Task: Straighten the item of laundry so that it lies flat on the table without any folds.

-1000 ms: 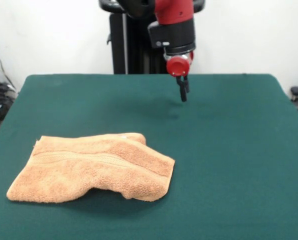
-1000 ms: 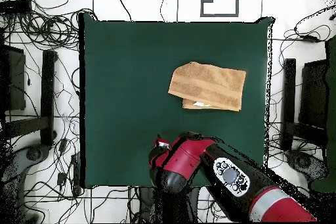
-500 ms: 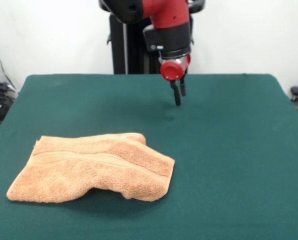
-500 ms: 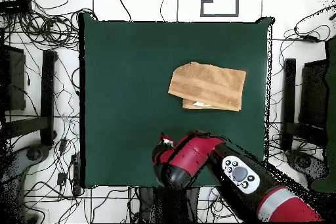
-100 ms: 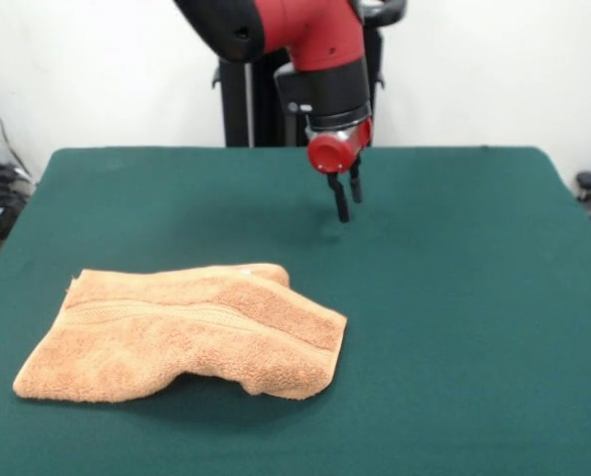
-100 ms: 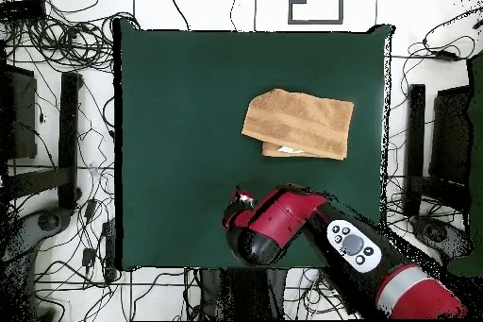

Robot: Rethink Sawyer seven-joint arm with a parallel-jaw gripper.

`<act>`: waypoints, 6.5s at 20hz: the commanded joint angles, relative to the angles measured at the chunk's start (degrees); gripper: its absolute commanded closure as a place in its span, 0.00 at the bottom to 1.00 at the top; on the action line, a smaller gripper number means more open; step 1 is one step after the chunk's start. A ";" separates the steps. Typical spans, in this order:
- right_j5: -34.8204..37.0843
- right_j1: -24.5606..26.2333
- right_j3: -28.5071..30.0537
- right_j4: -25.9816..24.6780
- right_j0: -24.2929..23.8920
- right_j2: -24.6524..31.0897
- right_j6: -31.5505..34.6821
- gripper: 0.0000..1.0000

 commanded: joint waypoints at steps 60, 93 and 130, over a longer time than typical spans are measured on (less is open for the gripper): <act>15.24 8.47 -15.69 3.51 -0.71 6.55 -15.24 0.00; 29.28 1.37 -12.20 15.43 -1.54 12.87 -17.73 0.00; 10.70 -0.43 -7.00 -2.40 -8.33 14.57 -14.23 0.00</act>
